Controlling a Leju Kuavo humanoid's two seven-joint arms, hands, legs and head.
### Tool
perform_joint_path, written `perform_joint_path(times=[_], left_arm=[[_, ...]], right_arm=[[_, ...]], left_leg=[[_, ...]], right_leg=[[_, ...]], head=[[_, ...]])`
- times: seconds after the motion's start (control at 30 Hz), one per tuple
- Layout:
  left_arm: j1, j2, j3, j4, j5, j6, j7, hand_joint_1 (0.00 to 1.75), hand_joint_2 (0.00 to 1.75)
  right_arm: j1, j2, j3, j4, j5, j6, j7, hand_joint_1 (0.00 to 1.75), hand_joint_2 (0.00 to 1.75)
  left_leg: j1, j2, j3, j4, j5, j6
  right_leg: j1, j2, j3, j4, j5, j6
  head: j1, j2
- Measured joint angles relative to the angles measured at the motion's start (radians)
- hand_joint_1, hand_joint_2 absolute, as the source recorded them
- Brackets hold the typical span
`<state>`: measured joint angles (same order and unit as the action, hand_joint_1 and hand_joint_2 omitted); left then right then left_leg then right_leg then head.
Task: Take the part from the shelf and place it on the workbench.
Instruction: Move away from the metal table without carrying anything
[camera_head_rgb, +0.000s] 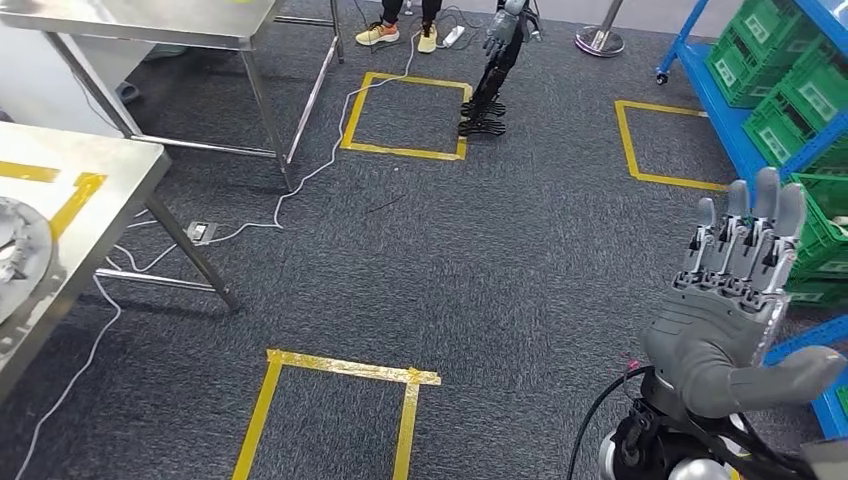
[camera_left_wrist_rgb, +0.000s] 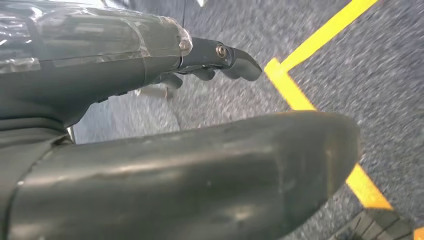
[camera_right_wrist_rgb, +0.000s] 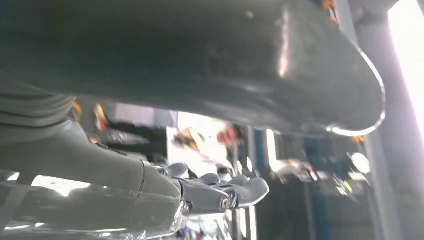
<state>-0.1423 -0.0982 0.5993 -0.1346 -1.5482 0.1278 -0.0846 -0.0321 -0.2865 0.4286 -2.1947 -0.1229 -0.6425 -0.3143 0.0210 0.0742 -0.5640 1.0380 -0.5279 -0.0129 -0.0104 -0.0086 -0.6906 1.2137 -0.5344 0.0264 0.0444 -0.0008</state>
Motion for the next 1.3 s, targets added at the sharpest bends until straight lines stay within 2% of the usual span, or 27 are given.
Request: perform_joint_path(times=[0.07,0.1,0.13,0.2,0.23,0.3,0.33,0.4,0.43,0.47,0.5,0.57,0.63,0.7,0.73,0.8,0.83,0.87,0.9,0.93,0.97,1.0,1.07,1.13,1.2,1.23,1.3], left_arm=[[-0.004,0.002,-0.003,-0.004,0.003,0.002,0.001,0.00,0.00],[-0.005,0.003,-0.003,-0.005,0.004,0.002,0.001,0.00,0.00],[-0.007,0.003,-0.005,-0.006,0.005,0.002,0.001,0.00,0.00],[-0.009,0.002,-0.008,-0.006,0.006,0.002,0.001,0.00,0.00],[-0.010,0.002,-0.010,-0.007,0.006,0.002,0.001,0.00,0.00],[-0.011,0.000,-0.014,-0.009,0.005,0.002,0.001,0.00,0.00],[-0.010,0.000,-0.017,-0.010,0.004,0.003,0.001,0.00,0.00],[-0.004,-0.001,-0.023,-0.011,0.001,0.003,0.003,0.00,0.00],[-0.002,0.000,-0.024,-0.011,0.000,0.003,0.003,0.00,0.00],[0.000,0.000,-0.025,-0.011,-0.001,0.004,0.004,0.00,0.00],[0.000,0.000,-0.026,-0.011,-0.002,0.004,0.004,0.00,0.00],[0.001,0.000,-0.027,-0.011,-0.004,0.004,0.004,0.00,0.00],[0.001,-0.001,-0.027,-0.011,-0.005,0.004,0.004,0.00,0.00],[0.001,-0.001,-0.028,-0.011,-0.005,0.004,0.004,0.00,0.00],[0.000,-0.001,-0.028,-0.012,-0.005,0.005,0.004,0.00,0.00],[0.000,-0.001,-0.029,-0.012,-0.005,0.005,0.003,0.00,0.00],[0.001,-0.001,-0.030,-0.012,-0.006,0.005,0.003,0.00,0.00],[0.002,-0.001,-0.032,-0.012,-0.006,0.004,0.003,0.00,0.00],[0.003,-0.001,-0.034,-0.012,-0.007,0.004,0.003,0.00,0.00],[0.003,-0.001,-0.035,-0.012,-0.008,0.004,0.002,0.00,0.00],[0.002,-0.001,-0.037,-0.012,-0.008,0.003,0.001,0.00,0.00],[0.000,-0.001,-0.039,-0.012,-0.008,0.003,0.001,0.00,0.00],[-0.004,-0.003,-0.043,-0.012,-0.008,-0.002,-0.001,0.00,0.00],[-0.008,-0.004,-0.046,-0.012,-0.008,-0.009,-0.002,0.00,0.00],[-0.011,-0.006,-0.050,-0.012,-0.008,-0.013,-0.004,0.00,0.00],[-0.013,-0.008,-0.052,-0.012,-0.009,-0.014,-0.004,0.00,0.00],[-0.015,-0.010,-0.053,-0.013,-0.009,-0.014,-0.006,0.00,0.00]], right_arm=[[0.000,0.000,-0.007,-0.019,0.019,-0.018,-0.001,0.00,0.00],[0.000,0.000,-0.008,-0.027,0.028,-0.025,-0.002,0.00,0.00],[0.000,0.001,-0.009,-0.034,0.034,-0.030,-0.002,0.00,0.00],[0.002,0.001,-0.010,-0.047,0.041,-0.034,-0.002,0.00,0.00],[0.004,0.001,-0.010,-0.053,0.041,-0.034,-0.002,0.00,0.00],[0.004,0.001,-0.010,-0.061,0.043,-0.034,-0.002,0.00,0.00],[0.005,0.002,-0.010,-0.063,0.042,-0.035,-0.002,0.00,0.00],[0.007,0.003,-0.009,-0.063,0.042,-0.035,-0.002,0.00,0.00],[0.009,0.004,-0.009,-0.063,0.042,-0.035,-0.002,0.00,0.00],[0.010,0.004,-0.009,-0.064,0.042,-0.035,-0.002,0.00,0.00],[0.011,0.004,-0.009,-0.064,0.042,-0.035,-0.002,0.00,0.00],[0.011,0.005,-0.009,-0.064,0.042,-0.035,-0.002,0.00,0.00],[0.011,0.005,-0.009,-0.064,0.042,-0.035,-0.002,0.00,0.00],[0.012,0.005,-0.009,-0.065,0.042,-0.036,-0.002,0.00,0.00],[0.012,0.005,-0.010,-0.066,0.042,-0.036,-0.002,0.00,0.00],[0.009,0.005,-0.010,-0.069,0.042,-0.036,-0.002,0.00,0.00],[0.007,0.005,-0.010,-0.070,0.041,-0.036,-0.002,0.00,0.00],[0.005,0.005,-0.010,-0.069,0.041,-0.036,-0.001,0.00,0.00],[0.004,0.005,-0.009,-0.069,0.040,-0.036,0.000,0.00,0.00],[0.004,0.005,-0.009,-0.069,0.039,-0.036,0.001,0.00,0.00],[0.004,0.005,-0.009,-0.069,0.039,-0.035,0.002,0.00,0.00],[0.003,0.005,-0.009,-0.069,0.039,-0.035,0.003,0.00,0.00],[0.001,0.005,-0.009,-0.069,0.039,-0.035,0.003,0.00,0.00],[-0.003,0.005,-0.009,-0.069,0.039,-0.035,0.003,0.00,0.00],[-0.004,0.004,-0.009,-0.070,0.039,-0.035,0.003,0.00,0.00],[-0.003,0.004,-0.009,-0.071,0.039,-0.035,0.003,0.00,0.00],[-0.007,0.004,-0.009,-0.075,0.039,-0.035,0.003,0.00,0.00]], left_leg=[[-0.001,0.018,0.009,0.000,-0.008,-0.008],[-0.002,0.025,0.012,-0.001,-0.011,-0.013],[-0.003,0.032,0.015,-0.002,-0.013,-0.018],[-0.001,0.047,0.022,-0.006,-0.019,-0.029],[0.003,0.030,0.025,-0.001,-0.025,-0.034],[0.005,-0.033,0.003,0.058,-0.061,-0.037],[0.005,-0.068,-0.025,0.118,-0.088,-0.035],[0.001,-0.082,-0.098,0.240,-0.129,-0.033],[-0.001,-0.082,-0.121,0.266,-0.124,-0.031],[-0.002,-0.083,-0.126,0.254,-0.098,-0.029],[-0.003,-0.089,-0.114,0.209,-0.056,-0.027],[0.001,-0.141,-0.067,0.082,0.018,-0.021],[0.003,-0.181,-0.035,0.012,0.034,-0.015],[0.001,-0.161,-0.024,0.000,0.025,-0.009],[0.002,-0.146,-0.019,-0.006,0.025,-0.004],[0.004,-0.109,-0.005,-0.019,0.023,0.004],[0.003,-0.090,0.001,-0.022,0.020,0.008],[0.001,-0.070,0.005,-0.023,0.015,0.010],[-0.001,-0.051,0.009,-0.023,0.010,0.010],[-0.002,-0.033,0.014,-0.022,0.004,0.010],[-0.002,-0.017,0.021,-0.022,-0.001,0.008],[-0.002,-0.004,0.029,-0.022,-0.008,0.006],[-0.004,0.018,0.044,-0.023,-0.020,-0.002],[-0.007,0.033,0.053,-0.024,-0.029,-0.011],[-0.008,0.050,0.061,-0.029,-0.034,-0.022],[-0.006,0.041,0.066,-0.029,-0.039,-0.027],[-0.002,-0.020,0.053,0.013,-0.069,-0.032]], right_leg=[[0.007,-0.038,0.064,-0.126,0.048,-0.009],[0.013,-0.053,0.083,-0.163,0.055,-0.015],[0.019,-0.060,0.089,-0.177,0.051,-0.021],[0.023,-0.042,0.092,-0.185,0.050,-0.033],[0.022,-0.032,0.097,-0.192,0.052,-0.039],[0.018,-0.015,0.111,-0.206,0.056,-0.052],[0.019,-0.006,0.114,-0.208,0.055,-0.058],[0.021,0.020,0.118,-0.208,0.052,-0.066],[0.023,0.036,0.121,-0.208,0.050,-0.067],[0.023,0.052,0.125,-0.207,0.048,-0.067],[0.023,0.068,0.130,-0.206,0.044,-0.066],[0.022,0.096,0.136,-0.199,0.034,-0.059],[0.017,0.124,0.133,-0.193,0.026,-0.048],[0.012,0.152,0.128,-0.194,0.026,-0.036],[0.012,0.148,0.125,-0.191,0.023,-0.031],[0.014,0.095,0.098,-0.139,-0.006,-0.019],[0.014,0.057,0.070,-0.085,-0.032,-0.013],[0.011,0.033,0.034,-0.022,-0.058,-0.007],[0.007,0.022,0.001,0.034,-0.074,-0.002],[0.004,0.016,-0.020,0.063,-0.073,0.002],[0.002,0.011,-0.022,0.057,-0.053,0.003],[0.001,0.004,-0.006,0.015,-0.016,0.003],[0.006,-0.029,0.052,-0.110,0.051,-0.003],[0.016,-0.058,0.084,-0.177,0.063,-0.018],[0.022,-0.050,0.087,-0.186,0.054,-0.033],[0.021,-0.041,0.091,-0.190,0.054,-0.039],[0.016,-0.024,0.104,-0.203,0.055,-0.052]], head=[[0.002,0.000],[0.001,0.000],[0.000,0.000],[-0.002,0.000],[-0.004,0.000],[-0.009,0.000],[-0.014,0.000],[-0.024,0.000],[-0.028,0.000],[-0.033,0.000],[-0.037,0.000],[-0.043,0.000],[-0.042,0.000],[-0.042,0.000],[-0.040,0.000],[-0.029,0.000],[-0.022,0.000],[-0.016,0.000],[-0.012,0.000],[-0.008,0.000],[-0.005,0.000],[-0.002,0.000],[0.001,0.000],[-0.001,0.000],[-0.003,0.000],[-0.004,0.000],[-0.007,0.000]])
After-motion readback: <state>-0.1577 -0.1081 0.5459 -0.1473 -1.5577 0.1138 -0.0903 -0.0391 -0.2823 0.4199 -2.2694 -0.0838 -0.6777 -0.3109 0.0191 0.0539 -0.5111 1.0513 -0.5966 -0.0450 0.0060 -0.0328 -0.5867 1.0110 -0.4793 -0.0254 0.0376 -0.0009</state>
